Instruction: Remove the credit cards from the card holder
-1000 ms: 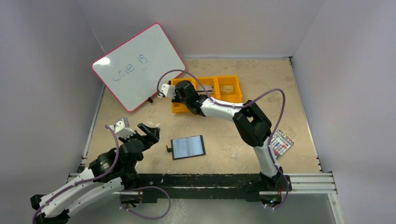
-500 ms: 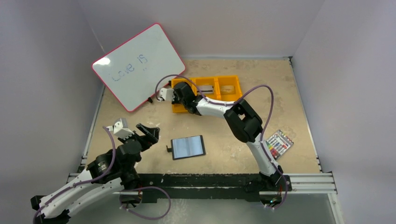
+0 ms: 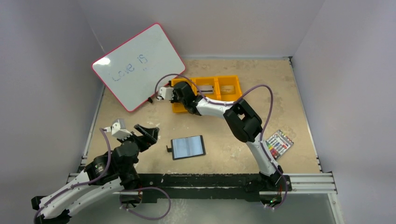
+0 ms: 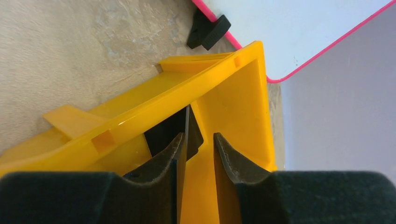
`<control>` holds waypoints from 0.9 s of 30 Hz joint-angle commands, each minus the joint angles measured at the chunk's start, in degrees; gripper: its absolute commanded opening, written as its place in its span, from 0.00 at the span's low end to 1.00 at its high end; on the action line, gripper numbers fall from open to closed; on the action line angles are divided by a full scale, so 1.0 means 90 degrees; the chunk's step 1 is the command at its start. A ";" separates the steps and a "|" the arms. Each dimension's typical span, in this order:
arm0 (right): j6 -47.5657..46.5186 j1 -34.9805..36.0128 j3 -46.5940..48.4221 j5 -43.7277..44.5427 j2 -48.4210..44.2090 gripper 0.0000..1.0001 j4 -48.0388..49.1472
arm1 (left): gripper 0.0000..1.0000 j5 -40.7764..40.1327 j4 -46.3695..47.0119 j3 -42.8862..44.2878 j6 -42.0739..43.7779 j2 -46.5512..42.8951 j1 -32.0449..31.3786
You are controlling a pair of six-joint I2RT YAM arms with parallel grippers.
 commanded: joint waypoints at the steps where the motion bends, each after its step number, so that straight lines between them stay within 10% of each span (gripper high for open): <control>1: 0.0512 -0.0042 -0.0117 -0.0488 -0.0882 0.32 0.0326 | 0.82 -0.0145 0.0075 0.0022 0.0095 -0.0034 -0.0058; 9: 0.0669 -0.0079 -0.0509 -0.0592 -0.1256 0.30 0.0259 | 0.82 -0.0105 0.0084 0.0009 0.0079 0.0122 -0.0075; 16: 0.4057 -0.0489 -0.0320 -0.1695 -0.1519 0.21 0.0057 | 0.82 -0.0191 -0.0034 0.0055 -0.0029 0.0137 -0.0076; 21: 0.4914 -0.0738 -0.0225 -0.2028 -0.1453 0.38 -0.0255 | 0.81 -0.0210 -0.0052 0.0043 -0.0064 0.0070 -0.0080; 27: 0.5368 -0.0811 0.1129 -0.1858 -0.0510 0.20 -0.1515 | 0.81 -0.0262 -0.0092 0.0098 -0.0054 0.0123 -0.0089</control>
